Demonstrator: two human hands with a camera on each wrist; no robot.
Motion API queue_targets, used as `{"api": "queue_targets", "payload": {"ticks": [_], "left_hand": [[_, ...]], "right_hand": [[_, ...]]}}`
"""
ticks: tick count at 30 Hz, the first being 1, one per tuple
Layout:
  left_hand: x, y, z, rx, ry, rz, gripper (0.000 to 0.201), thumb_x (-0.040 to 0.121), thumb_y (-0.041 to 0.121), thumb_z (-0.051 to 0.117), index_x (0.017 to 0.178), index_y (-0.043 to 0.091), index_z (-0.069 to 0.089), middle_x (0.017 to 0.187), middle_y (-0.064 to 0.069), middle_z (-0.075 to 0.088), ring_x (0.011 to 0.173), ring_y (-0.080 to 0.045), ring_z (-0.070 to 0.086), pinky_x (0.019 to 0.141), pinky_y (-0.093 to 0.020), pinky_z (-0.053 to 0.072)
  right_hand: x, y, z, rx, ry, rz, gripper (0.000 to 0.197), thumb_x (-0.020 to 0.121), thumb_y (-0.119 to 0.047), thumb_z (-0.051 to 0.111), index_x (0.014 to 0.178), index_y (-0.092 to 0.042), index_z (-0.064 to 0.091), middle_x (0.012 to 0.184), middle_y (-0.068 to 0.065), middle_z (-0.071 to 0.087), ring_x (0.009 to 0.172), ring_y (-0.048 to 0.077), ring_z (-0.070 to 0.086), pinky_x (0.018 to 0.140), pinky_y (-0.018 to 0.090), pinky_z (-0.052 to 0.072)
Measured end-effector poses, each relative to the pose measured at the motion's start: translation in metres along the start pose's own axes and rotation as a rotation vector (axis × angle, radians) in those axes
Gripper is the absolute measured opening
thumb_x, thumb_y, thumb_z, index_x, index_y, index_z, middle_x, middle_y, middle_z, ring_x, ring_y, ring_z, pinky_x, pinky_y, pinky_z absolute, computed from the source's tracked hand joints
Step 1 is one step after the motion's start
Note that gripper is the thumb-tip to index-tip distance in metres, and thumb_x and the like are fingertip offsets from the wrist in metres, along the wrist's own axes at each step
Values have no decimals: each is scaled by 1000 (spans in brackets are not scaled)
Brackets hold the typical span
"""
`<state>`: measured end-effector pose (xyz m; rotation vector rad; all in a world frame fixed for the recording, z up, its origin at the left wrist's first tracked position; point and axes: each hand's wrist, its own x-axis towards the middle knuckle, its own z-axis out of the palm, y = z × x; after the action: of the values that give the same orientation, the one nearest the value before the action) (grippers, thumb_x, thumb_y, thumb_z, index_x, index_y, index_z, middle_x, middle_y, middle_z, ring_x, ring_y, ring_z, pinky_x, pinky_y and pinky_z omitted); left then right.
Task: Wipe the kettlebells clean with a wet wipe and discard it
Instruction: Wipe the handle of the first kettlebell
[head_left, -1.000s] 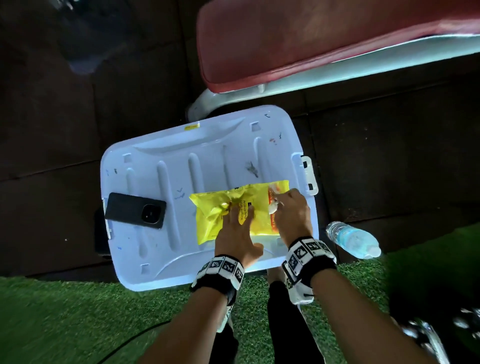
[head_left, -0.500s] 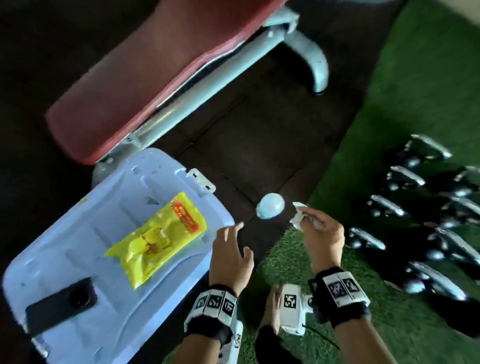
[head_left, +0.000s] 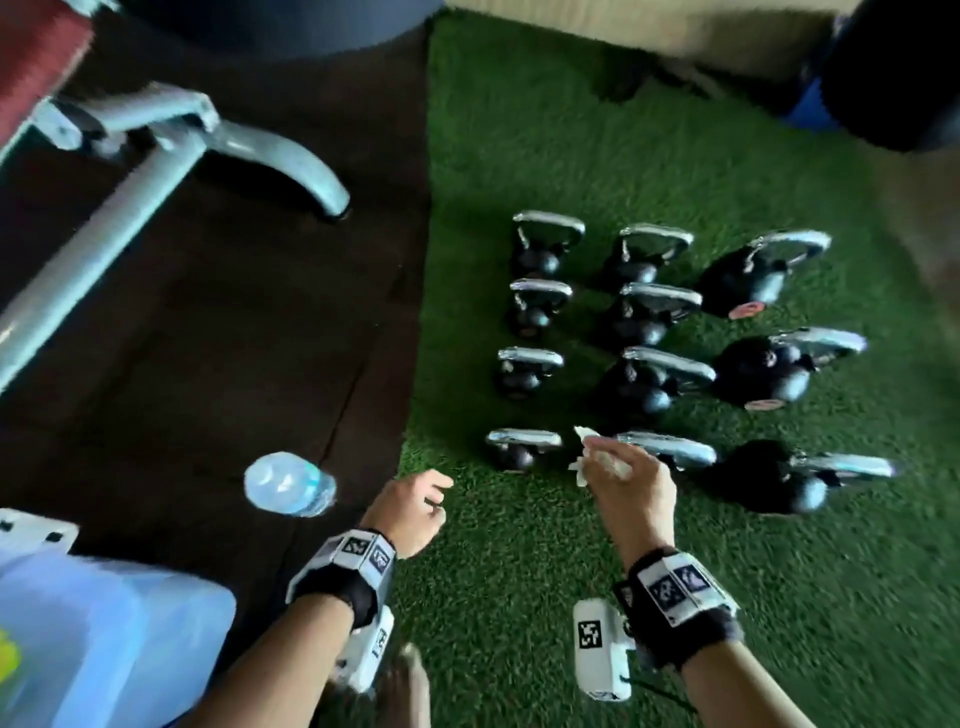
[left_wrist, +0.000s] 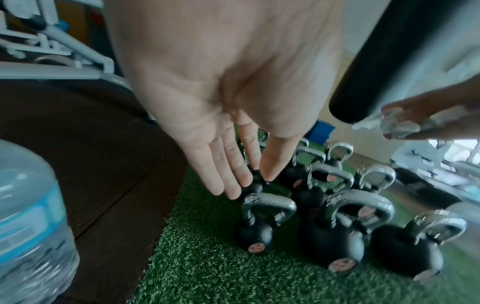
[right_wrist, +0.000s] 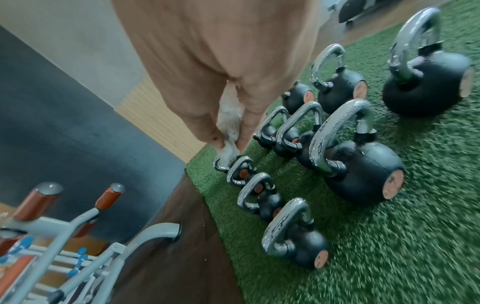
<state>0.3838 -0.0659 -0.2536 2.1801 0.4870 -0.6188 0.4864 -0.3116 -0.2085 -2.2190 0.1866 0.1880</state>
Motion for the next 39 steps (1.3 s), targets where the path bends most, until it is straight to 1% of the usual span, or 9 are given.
{"api": "queue_targets", "payload": {"ticks": [4,8,12,16,19,24,29,35,39], "left_hand": [[91,-30,37,182,-29,-140,52,88,16,65,138,20,53,126,2,70,118,-22,63,95,-26,47],[171,-55,91,32,38,-332,78,78,31,79,147,22,43,141,0,60,128,-23,57,104,-29,46],[230,-69,153,-262,91,-314,100,68,44,90,150,19,39,148,-2,54,130,-22,56,108,-30,44],[270,-72,203,-535,244,-213,72,61,47,93,122,29,60,121,9,68,107,-15,66,83,-17,47],[283,-62,223,-690,382,-150,57,57,50,94,102,37,60,94,22,64,86,-6,66,73,-20,54],[291,-54,236,-806,451,-101,45,62,37,96,93,32,64,97,4,75,69,-10,76,55,-33,63],[288,-49,225,-754,432,-154,35,67,25,94,94,24,72,91,2,74,66,-4,71,53,-23,59],[289,-42,220,-794,402,-180,28,75,12,86,77,27,62,66,17,57,40,19,52,34,-5,38],[292,-44,226,-801,408,-150,36,70,21,92,95,23,65,82,9,67,49,17,59,39,-5,42]], "right_hand": [[43,55,31,-35,-71,-126,21,85,-27,72,105,-31,74,96,-16,72,86,-2,65,68,-1,41],[80,96,68,-30,-88,-205,18,85,-22,73,102,-21,76,101,-3,71,88,8,65,76,20,53],[113,121,99,-80,-75,-299,15,84,-21,76,98,-26,77,93,-9,66,80,1,60,65,2,41],[133,136,115,-90,-54,-406,17,81,-19,78,95,-28,78,88,-16,66,76,-15,54,65,-5,36],[134,146,121,-54,-67,-512,18,81,-15,76,96,-24,79,91,-11,71,78,-6,63,68,-1,43],[130,153,132,-78,-76,-616,17,83,-12,73,96,-21,78,89,-5,67,78,3,63,71,7,48],[126,149,149,-109,-174,-635,14,84,-9,72,96,-14,79,92,-1,65,82,11,65,77,25,56],[124,152,163,-352,-274,-673,25,65,-6,81,86,-17,74,91,-4,55,80,13,57,66,22,52],[123,169,157,-346,-98,-588,21,76,4,63,77,-16,69,85,-2,53,75,18,56,61,24,48]]}}
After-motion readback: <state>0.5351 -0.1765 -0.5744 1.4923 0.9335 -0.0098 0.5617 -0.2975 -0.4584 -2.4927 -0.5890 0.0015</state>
